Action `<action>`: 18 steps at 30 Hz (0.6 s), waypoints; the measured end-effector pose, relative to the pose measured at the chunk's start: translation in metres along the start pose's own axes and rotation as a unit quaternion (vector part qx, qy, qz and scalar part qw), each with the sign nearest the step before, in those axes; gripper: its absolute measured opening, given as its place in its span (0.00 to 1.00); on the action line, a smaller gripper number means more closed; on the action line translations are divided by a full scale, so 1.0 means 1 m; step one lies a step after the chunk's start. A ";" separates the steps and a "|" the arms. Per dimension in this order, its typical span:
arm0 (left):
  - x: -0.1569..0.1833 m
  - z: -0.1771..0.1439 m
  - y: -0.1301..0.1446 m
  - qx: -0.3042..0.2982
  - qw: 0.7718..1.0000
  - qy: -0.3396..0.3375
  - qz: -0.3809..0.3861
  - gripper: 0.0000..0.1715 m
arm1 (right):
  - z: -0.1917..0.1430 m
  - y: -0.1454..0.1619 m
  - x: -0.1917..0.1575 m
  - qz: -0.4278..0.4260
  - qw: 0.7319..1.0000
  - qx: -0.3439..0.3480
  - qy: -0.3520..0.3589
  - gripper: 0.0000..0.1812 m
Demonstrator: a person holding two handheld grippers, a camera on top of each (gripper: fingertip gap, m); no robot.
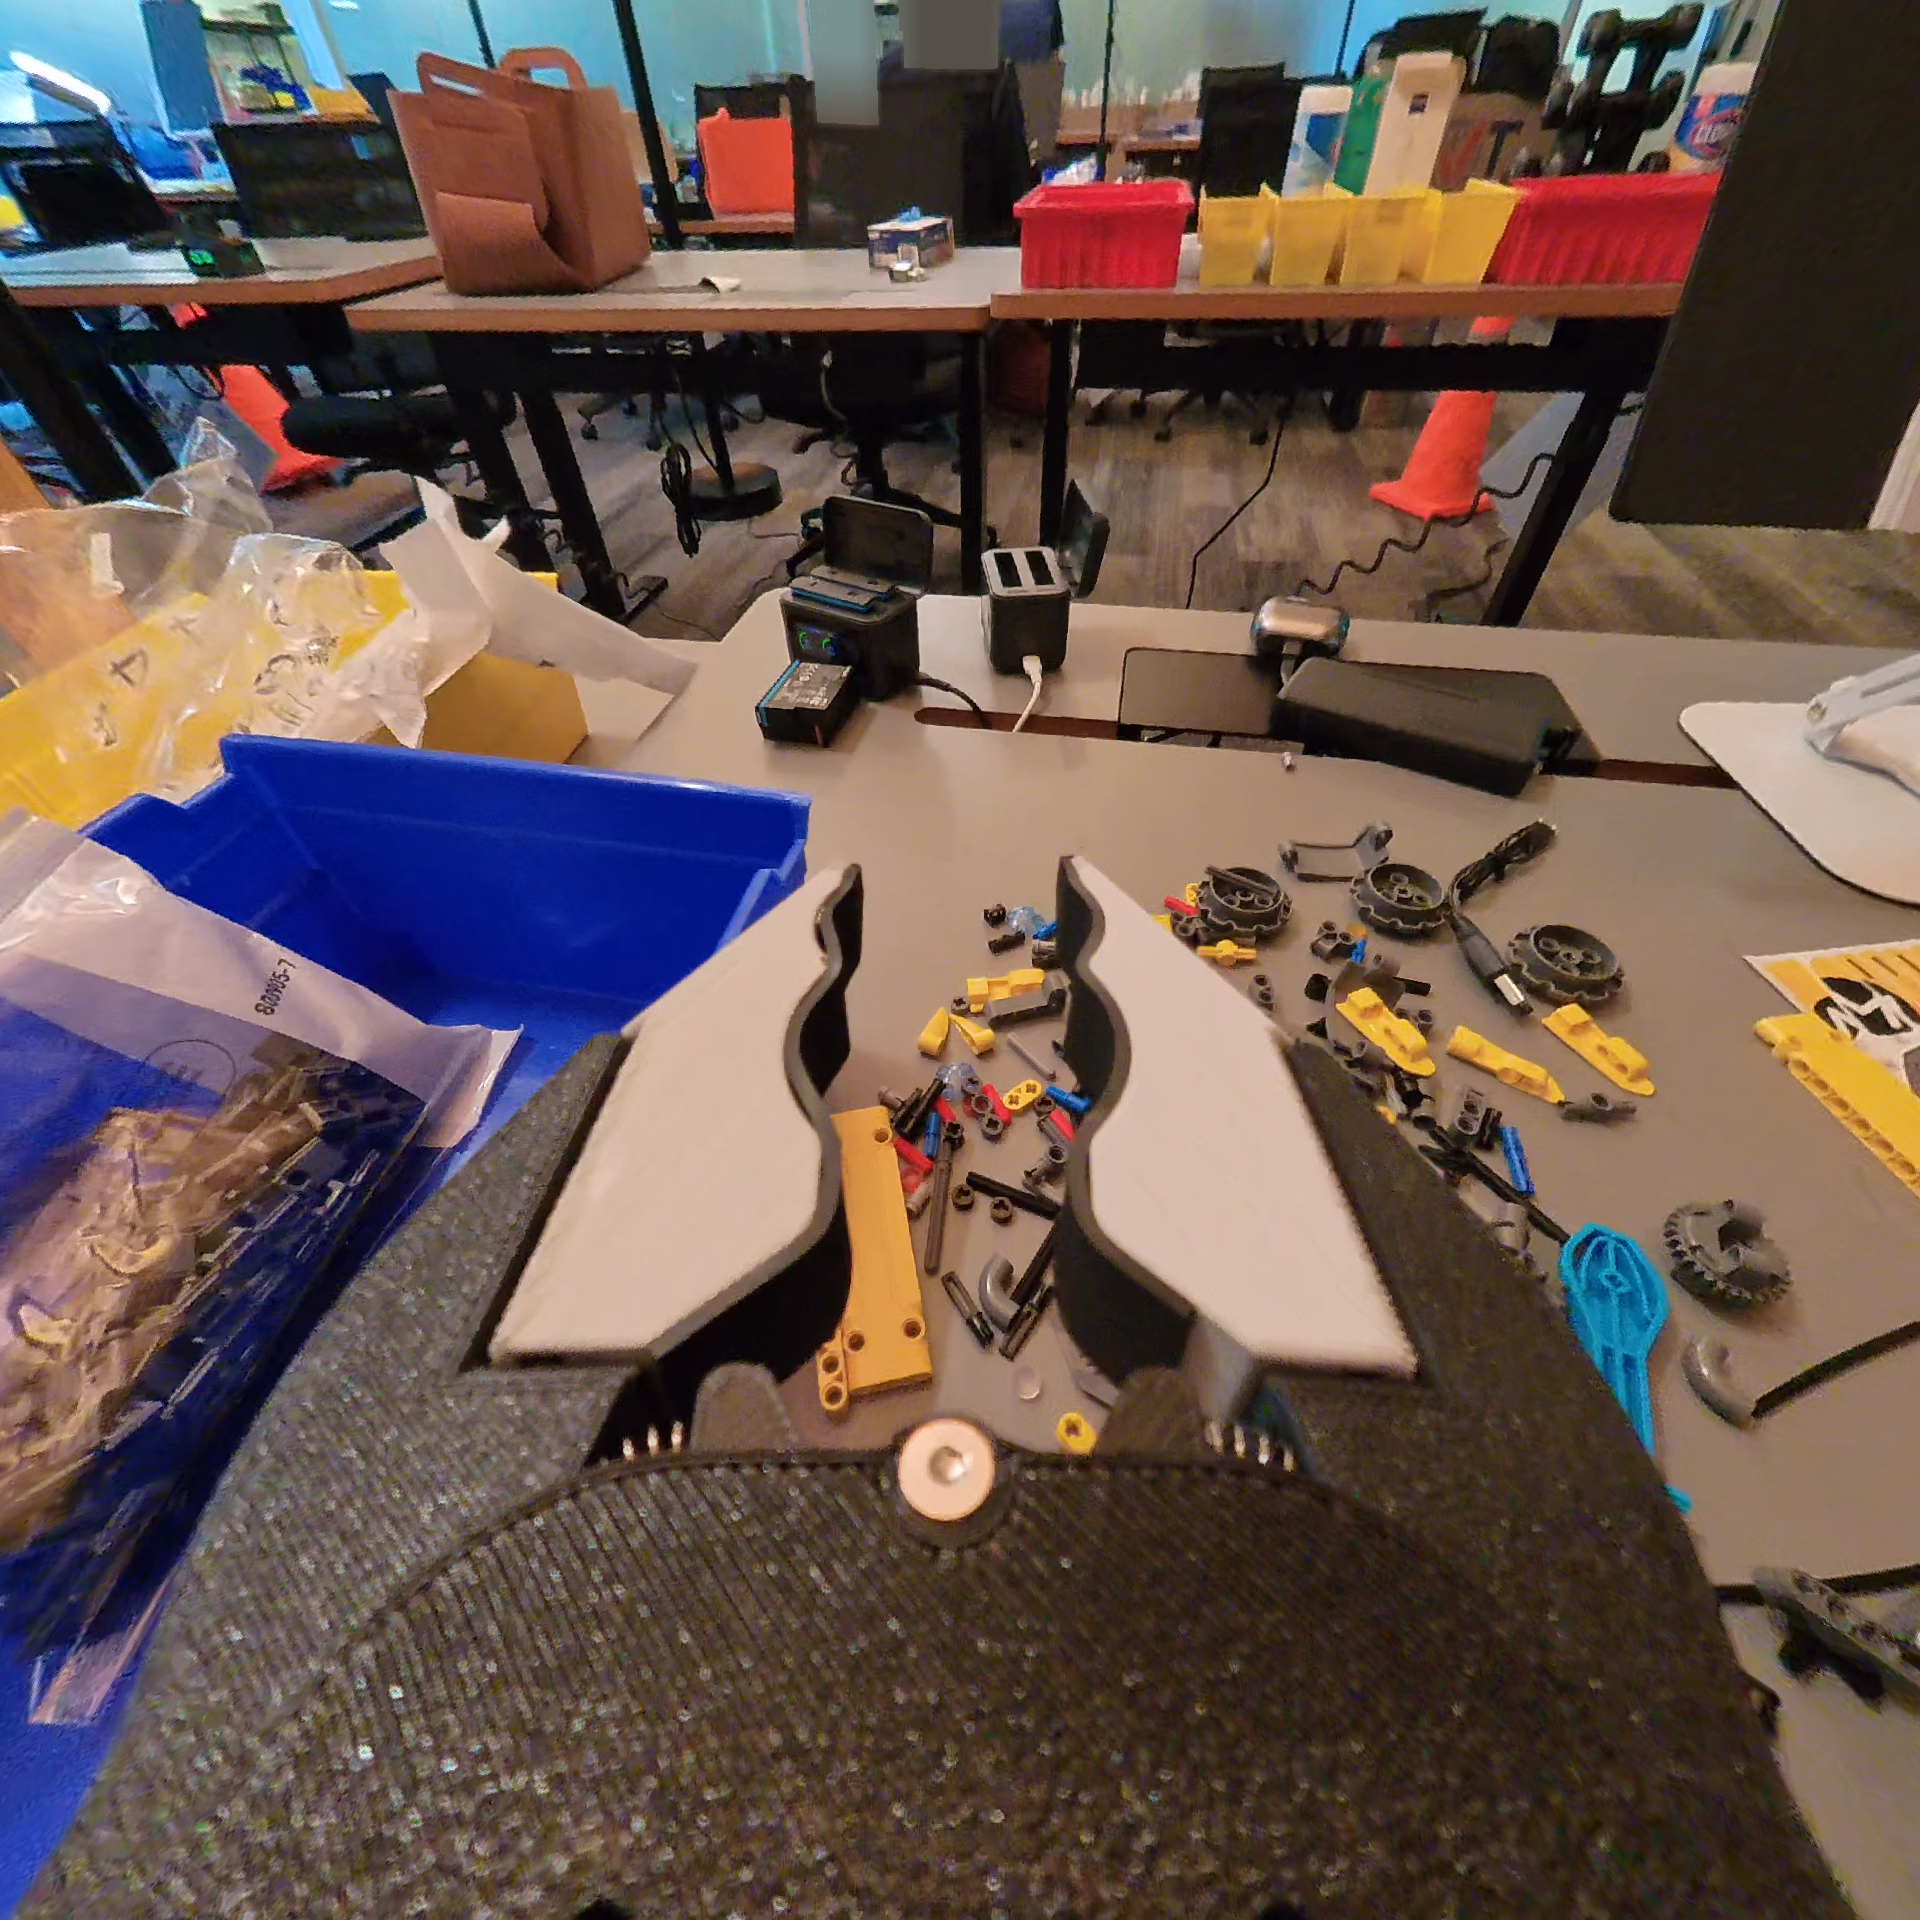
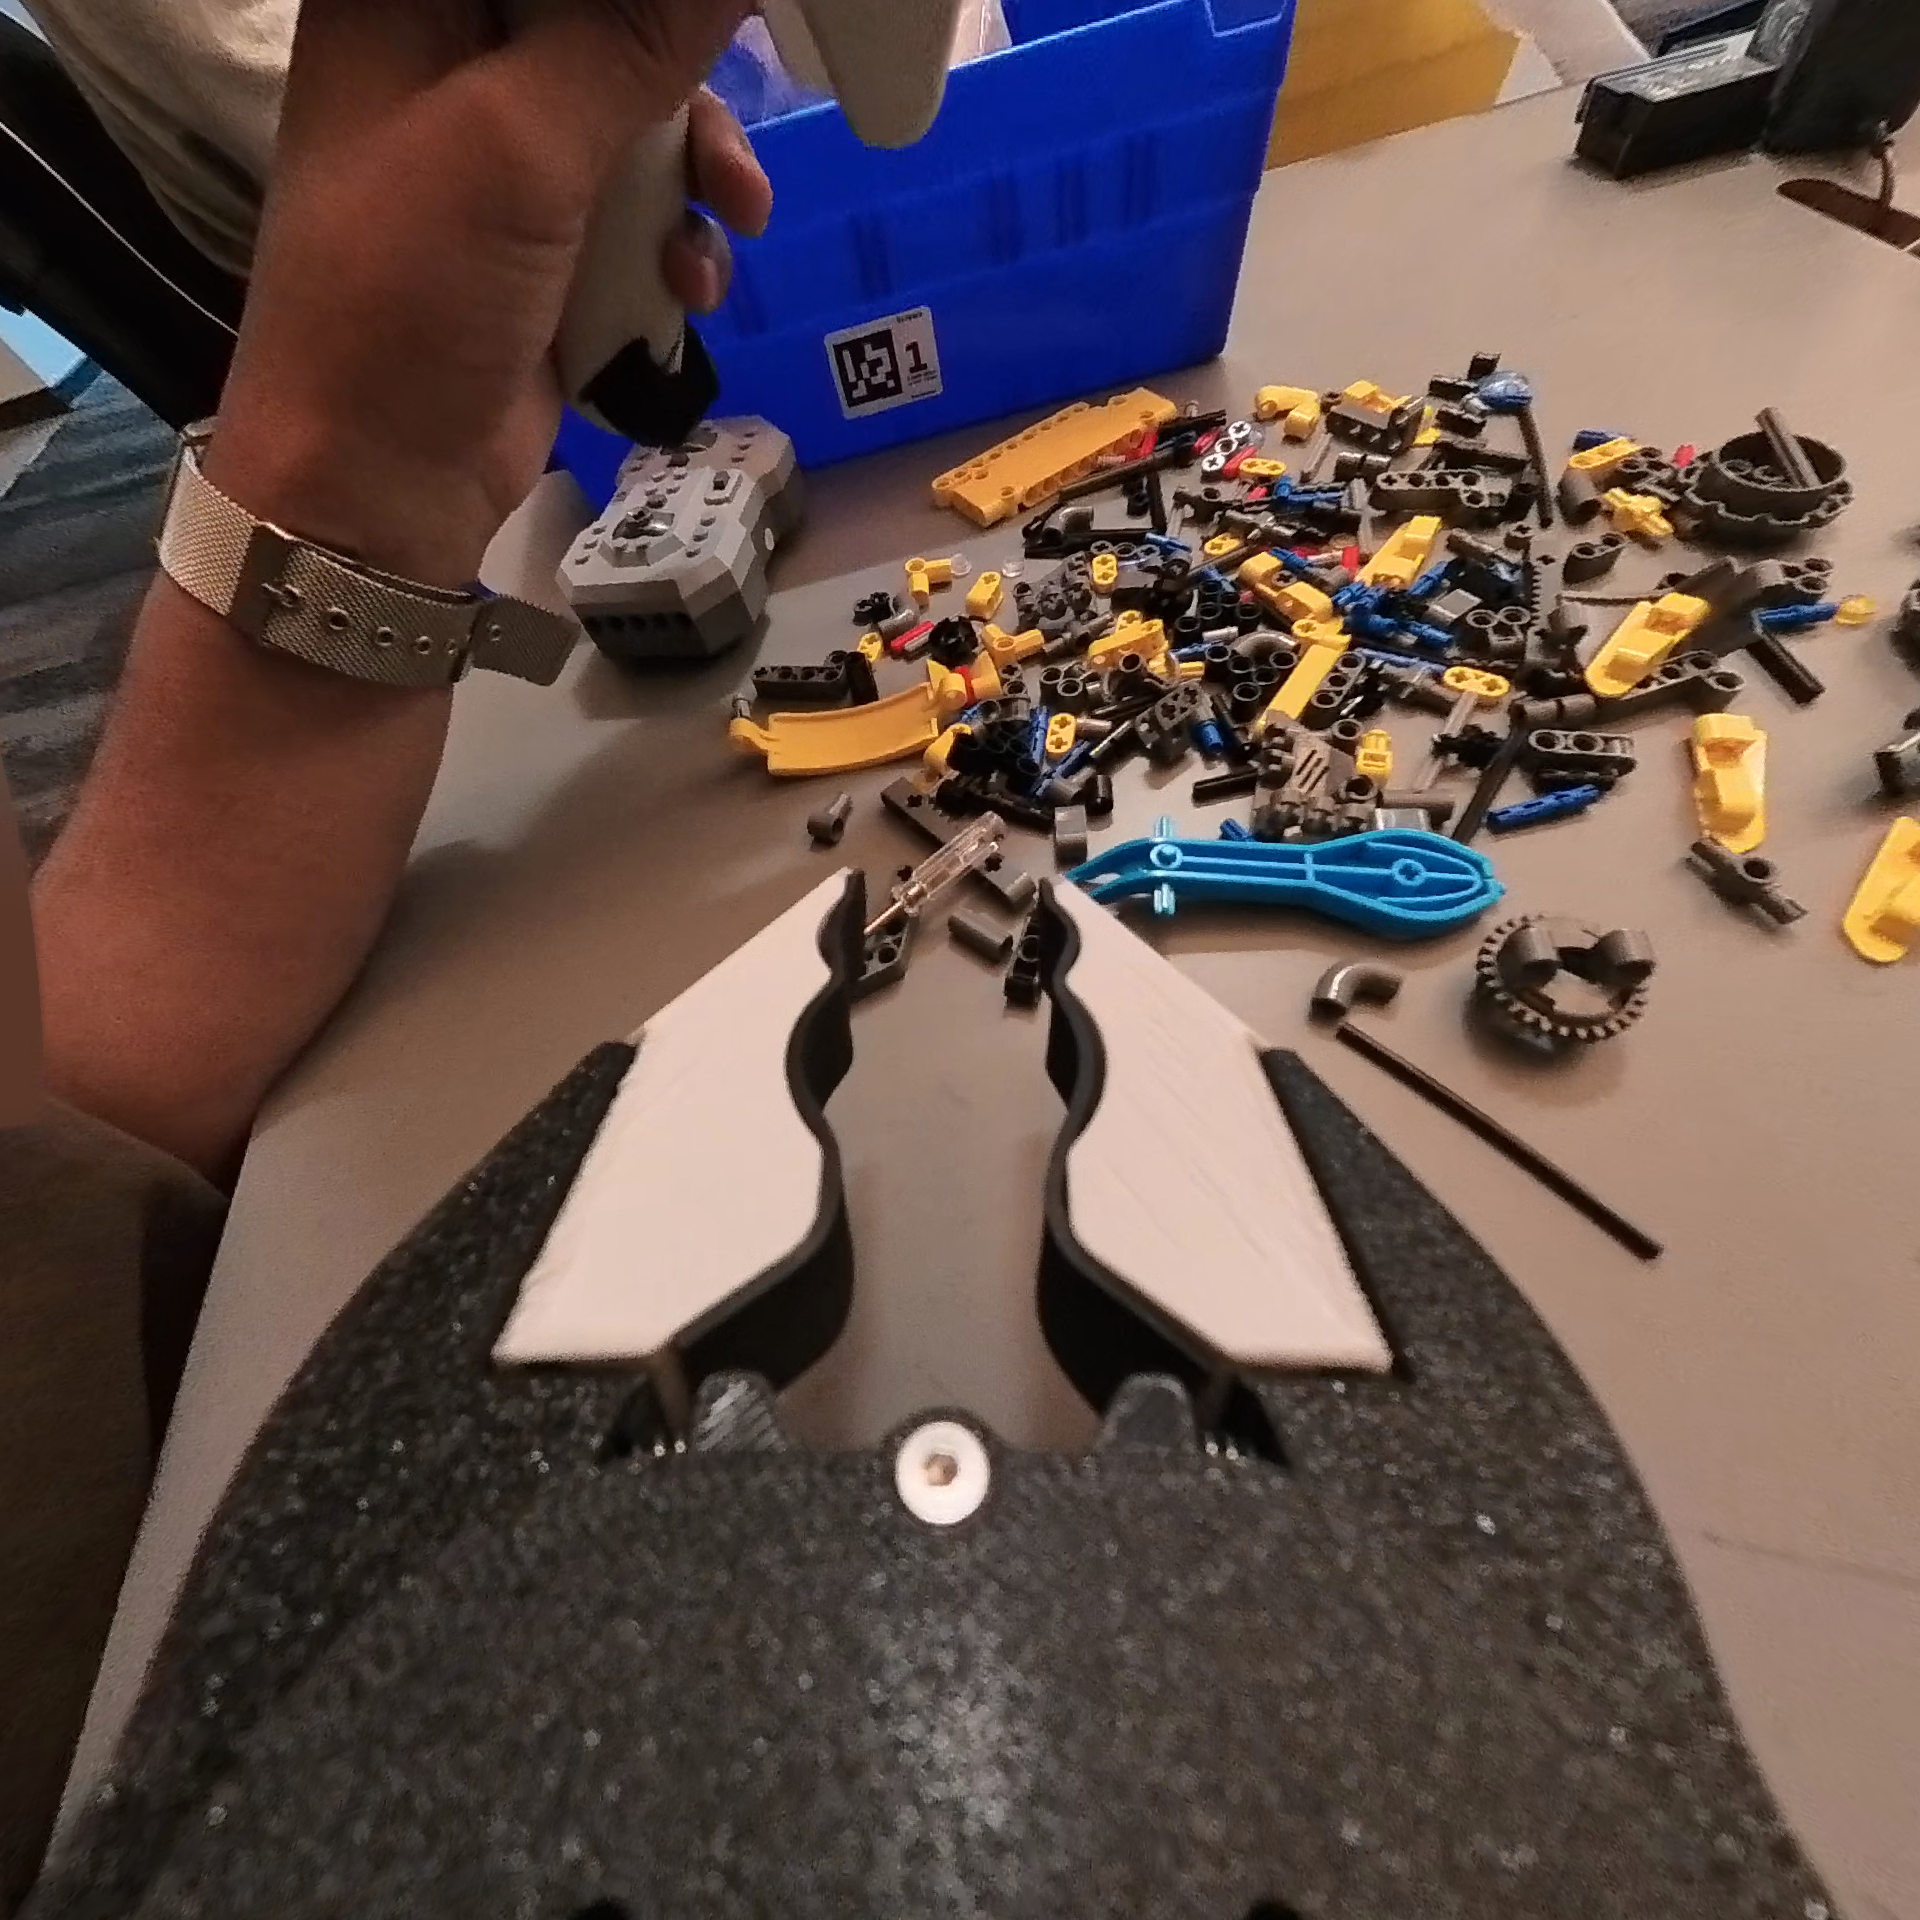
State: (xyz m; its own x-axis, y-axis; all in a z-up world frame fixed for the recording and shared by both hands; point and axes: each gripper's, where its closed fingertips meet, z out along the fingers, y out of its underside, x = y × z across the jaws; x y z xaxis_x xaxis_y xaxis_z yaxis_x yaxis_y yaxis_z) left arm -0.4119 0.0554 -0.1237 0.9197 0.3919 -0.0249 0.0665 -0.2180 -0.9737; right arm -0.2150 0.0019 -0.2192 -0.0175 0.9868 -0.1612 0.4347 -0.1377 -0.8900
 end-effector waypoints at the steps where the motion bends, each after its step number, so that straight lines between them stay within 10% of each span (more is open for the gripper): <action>1: 0.000 0.000 0.000 -0.001 1.000 -0.002 0.003 0.21 | 0.000 0.000 0.000 0.001 1.000 0.000 -0.001 0.18; 18: 0.002 -0.004 -0.010 0.027 1.000 0.007 -0.006 0.22 | 0.001 0.001 0.000 0.008 1.000 -0.004 -0.009 0.20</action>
State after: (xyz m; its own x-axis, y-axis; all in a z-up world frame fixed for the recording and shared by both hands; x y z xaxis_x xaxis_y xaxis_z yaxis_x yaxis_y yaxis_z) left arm -0.4090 0.0545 -0.1134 0.9243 0.3814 -0.0100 0.0570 -0.1638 -0.9848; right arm -0.2154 0.0016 -0.2208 -0.0262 0.9826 -0.1839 0.4428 -0.1536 -0.8834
